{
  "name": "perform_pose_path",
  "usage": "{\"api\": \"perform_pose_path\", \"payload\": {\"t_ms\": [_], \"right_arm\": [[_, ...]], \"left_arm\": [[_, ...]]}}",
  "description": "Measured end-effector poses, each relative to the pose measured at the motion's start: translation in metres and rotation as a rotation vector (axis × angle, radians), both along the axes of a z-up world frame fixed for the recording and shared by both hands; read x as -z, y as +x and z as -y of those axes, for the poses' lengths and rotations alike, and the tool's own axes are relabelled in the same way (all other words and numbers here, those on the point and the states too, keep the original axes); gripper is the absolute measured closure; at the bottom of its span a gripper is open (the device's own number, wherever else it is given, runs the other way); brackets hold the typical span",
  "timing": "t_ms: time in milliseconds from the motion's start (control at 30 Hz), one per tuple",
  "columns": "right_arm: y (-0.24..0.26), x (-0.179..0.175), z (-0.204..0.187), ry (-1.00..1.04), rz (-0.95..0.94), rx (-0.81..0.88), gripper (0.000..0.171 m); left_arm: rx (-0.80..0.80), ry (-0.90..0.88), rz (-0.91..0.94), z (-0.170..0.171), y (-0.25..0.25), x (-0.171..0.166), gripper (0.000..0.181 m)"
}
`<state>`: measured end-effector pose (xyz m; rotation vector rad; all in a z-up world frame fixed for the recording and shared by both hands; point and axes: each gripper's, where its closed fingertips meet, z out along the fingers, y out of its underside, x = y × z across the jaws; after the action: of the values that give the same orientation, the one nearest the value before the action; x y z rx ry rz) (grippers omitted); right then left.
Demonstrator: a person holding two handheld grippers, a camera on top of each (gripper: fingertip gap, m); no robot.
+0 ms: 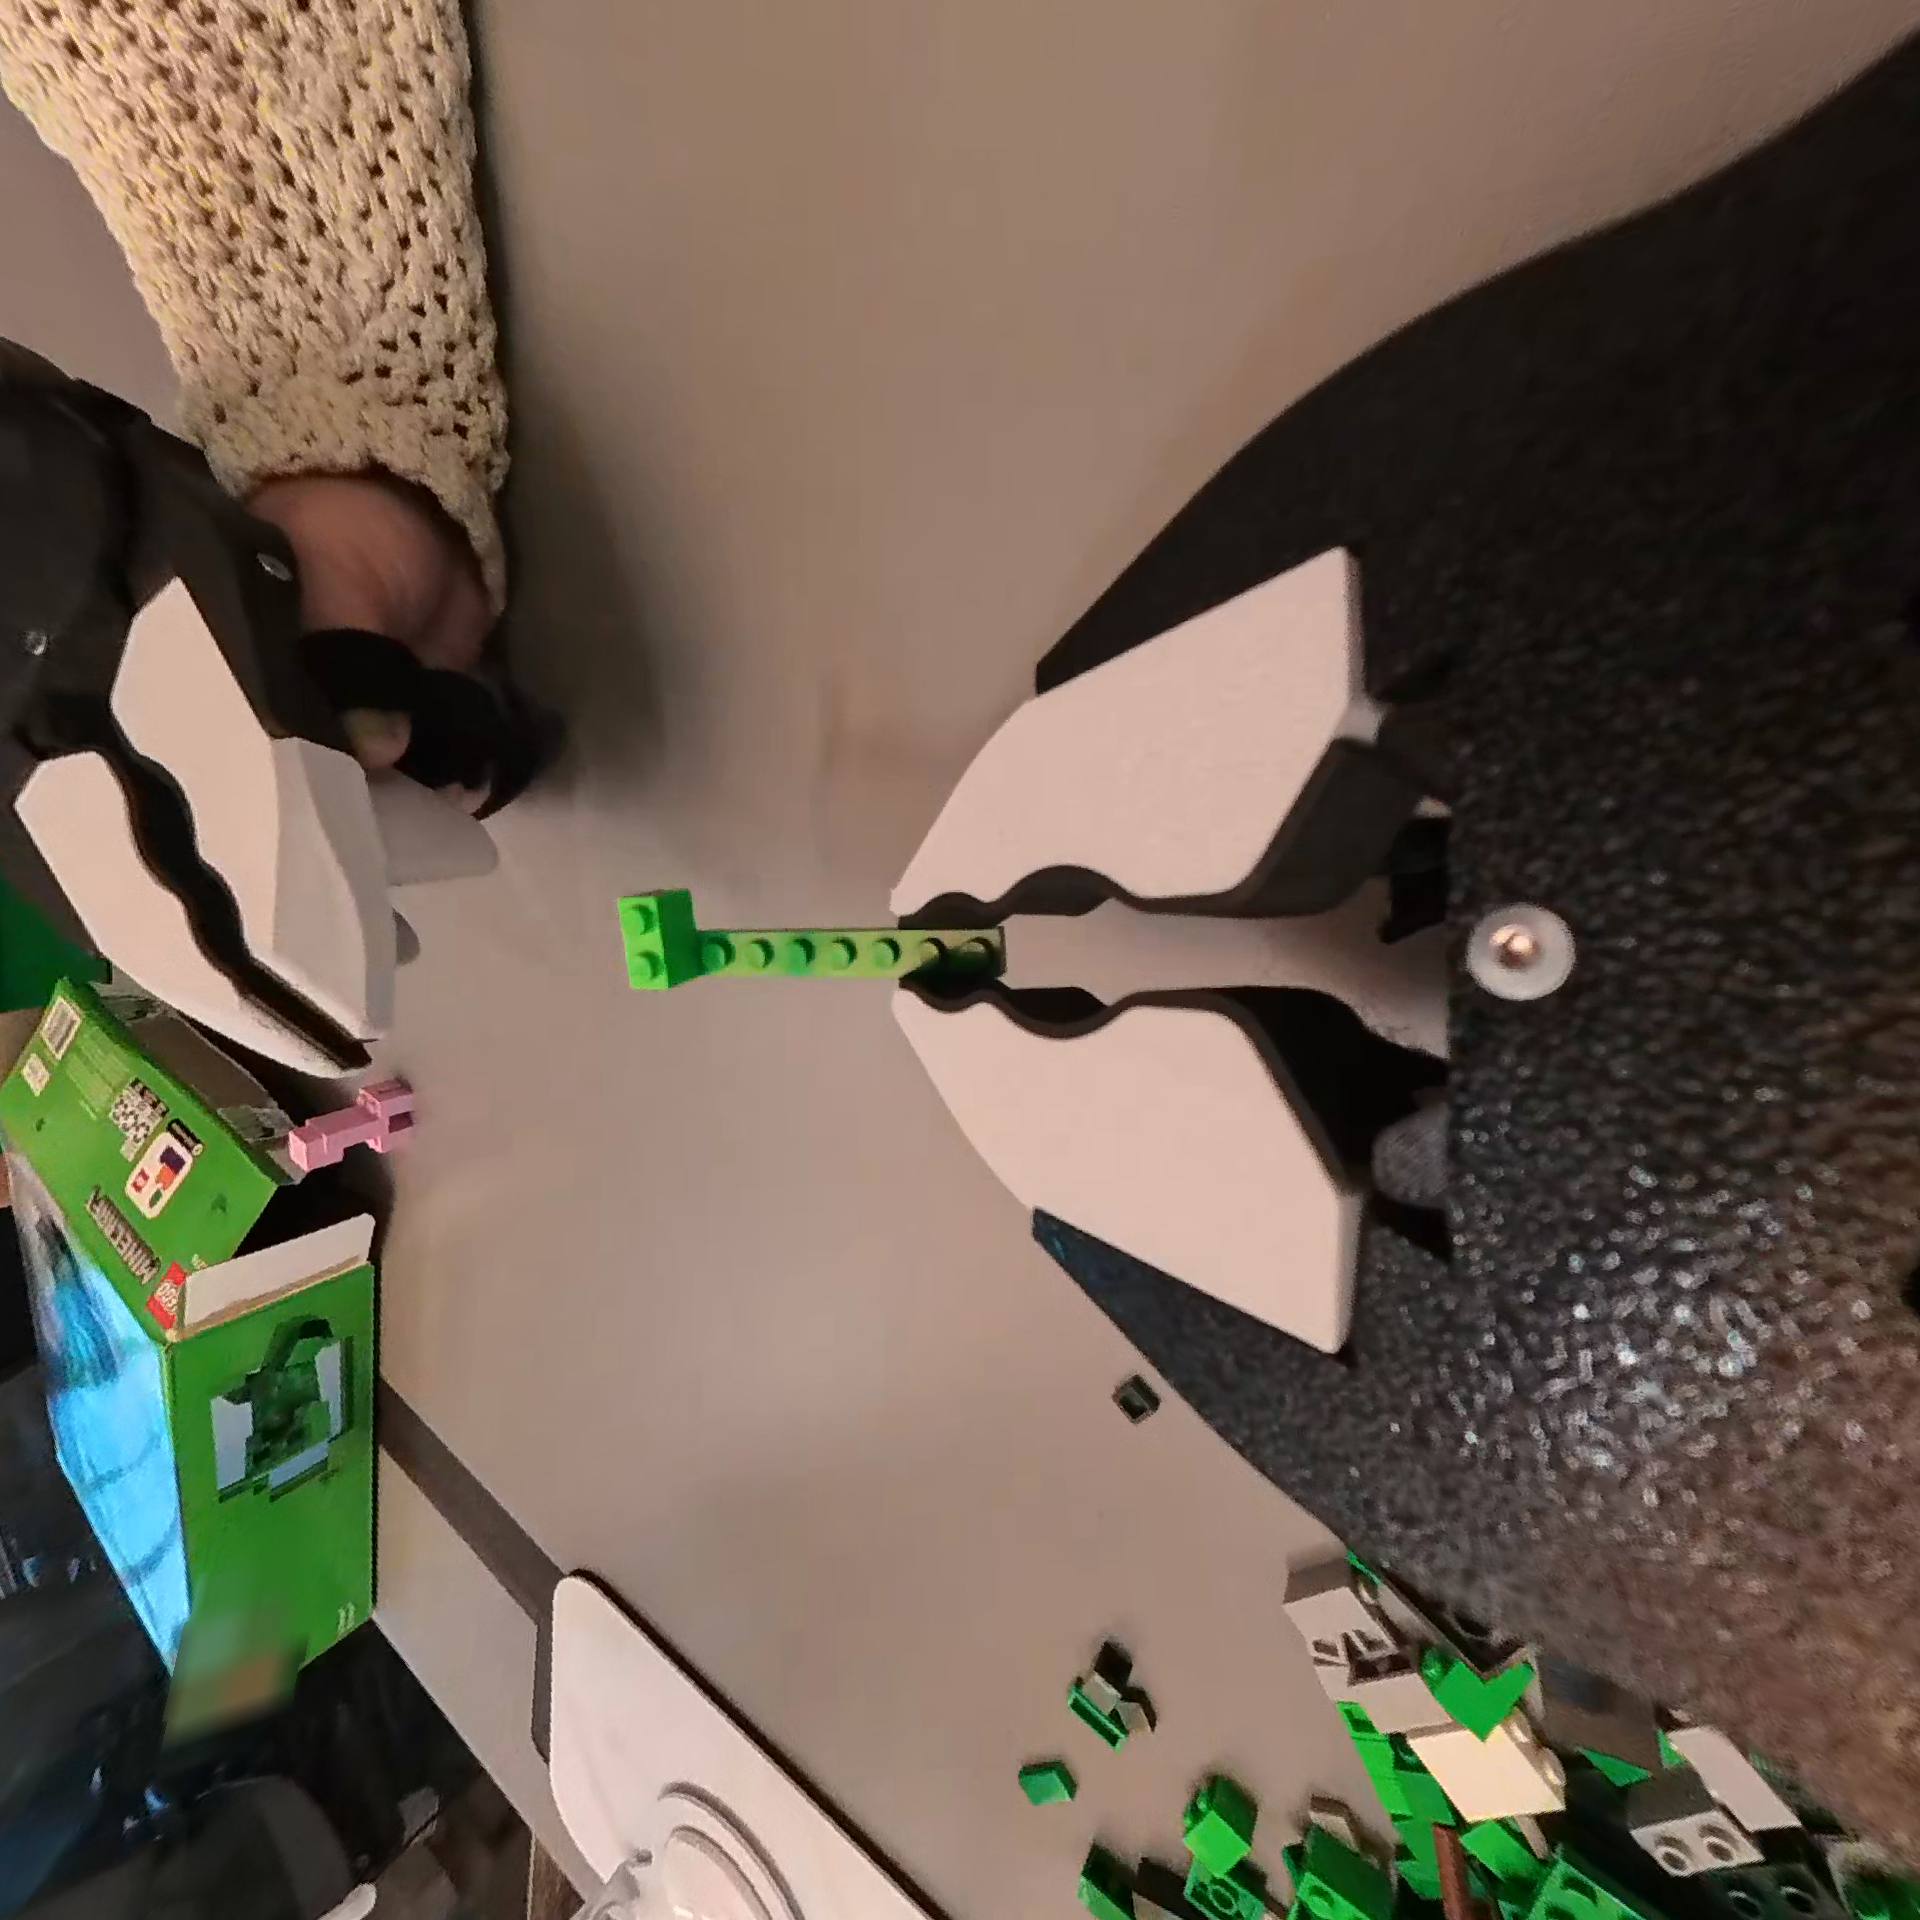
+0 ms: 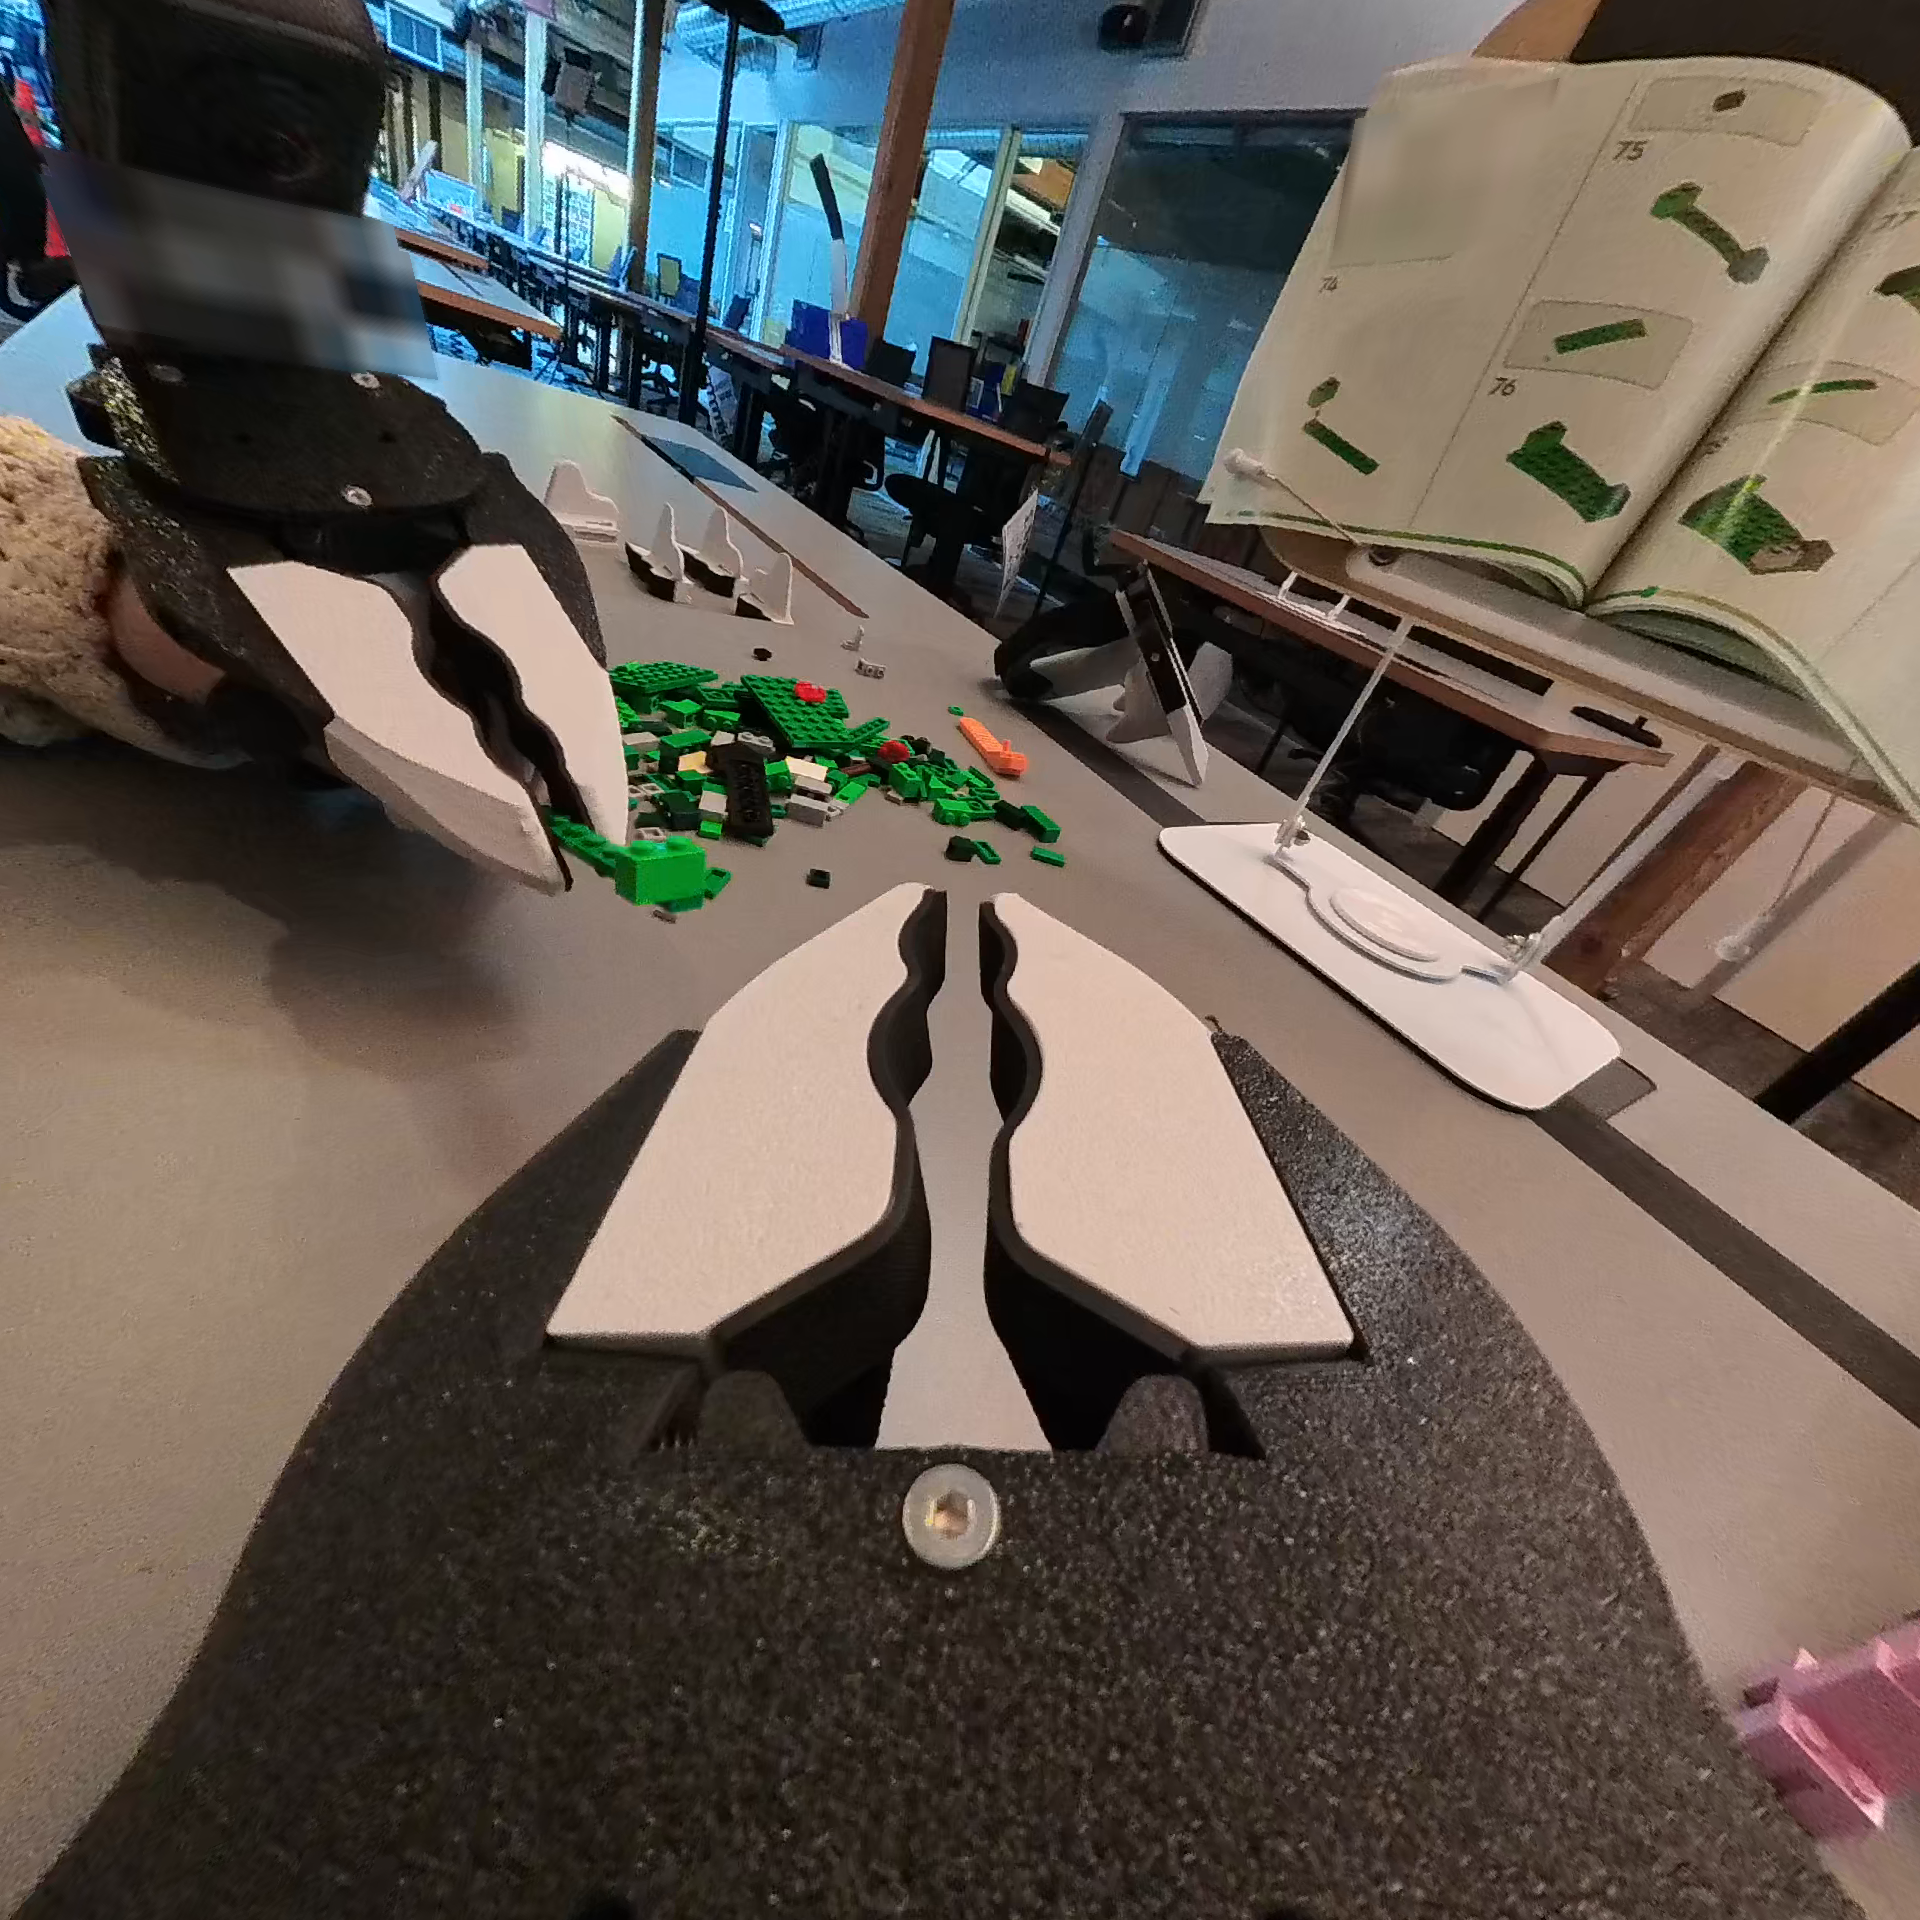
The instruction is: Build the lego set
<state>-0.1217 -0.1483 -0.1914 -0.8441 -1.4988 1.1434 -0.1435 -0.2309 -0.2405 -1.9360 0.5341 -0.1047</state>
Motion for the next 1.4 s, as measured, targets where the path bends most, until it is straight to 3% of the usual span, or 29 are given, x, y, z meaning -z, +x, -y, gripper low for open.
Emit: {"api": "perform_pose_path", "payload": {"t_ms": [400, 500, 633, 733, 833, 1000, 1067, 1200, 1333, 1400], "right_arm": [[-0.002, -0.001, -0.003, -0.018, -0.001, 0.007, 0.165], [-0.002, 0.000, -0.003, -0.011, 0.001, 0.010, 0.166], [-0.002, 0.000, -0.002, 0.004, 0.003, 0.010, 0.166], [-0.001, 0.001, 0.000, 0.018, 0.006, 0.005, 0.166], [-0.002, 0.003, 0.002, 0.042, 0.019, 0.006, 0.164], [-0.020, 0.010, 0.009, 0.121, 0.038, 0.000, 0.163], [-0.031, 0.013, 0.013, 0.143, 0.054, -0.013, 0.163], [-0.056, 0.010, 0.021, 0.161, 0.034, -0.040, 0.165], [-0.088, 0.010, 0.026, 0.184, 0.027, -0.056, 0.166], [-0.104, 0.009, 0.027, 0.196, 0.020, -0.057, 0.167]], "left_arm": [[0.126, -0.282, -0.210, 0.018, 0.016, 0.041, 0.174], [0.139, -0.266, -0.212, 0.017, 0.021, 0.041, 0.174], [0.131, -0.237, -0.215, 0.016, 0.020, 0.038, 0.152], [0.144, -0.200, -0.194, 0.021, 0.014, 0.026, 0.154], [0.006, -0.092, -0.167, 0.025, -0.032, 0.001, 0.161], [-0.582, 0.224, -0.152, 0.057, -0.178, -0.050, 0.172], [-0.715, 0.284, -0.133, 0.080, -0.212, -0.055, 0.175], [-0.669, 0.155, -0.033, 0.095, -0.223, -0.037, 0.177], [-0.713, 0.136, -0.109, 0.109, -0.233, -0.035, 0.181], [-0.643, 0.117, -0.071, 0.110, -0.224, -0.034, 0.181]]}}
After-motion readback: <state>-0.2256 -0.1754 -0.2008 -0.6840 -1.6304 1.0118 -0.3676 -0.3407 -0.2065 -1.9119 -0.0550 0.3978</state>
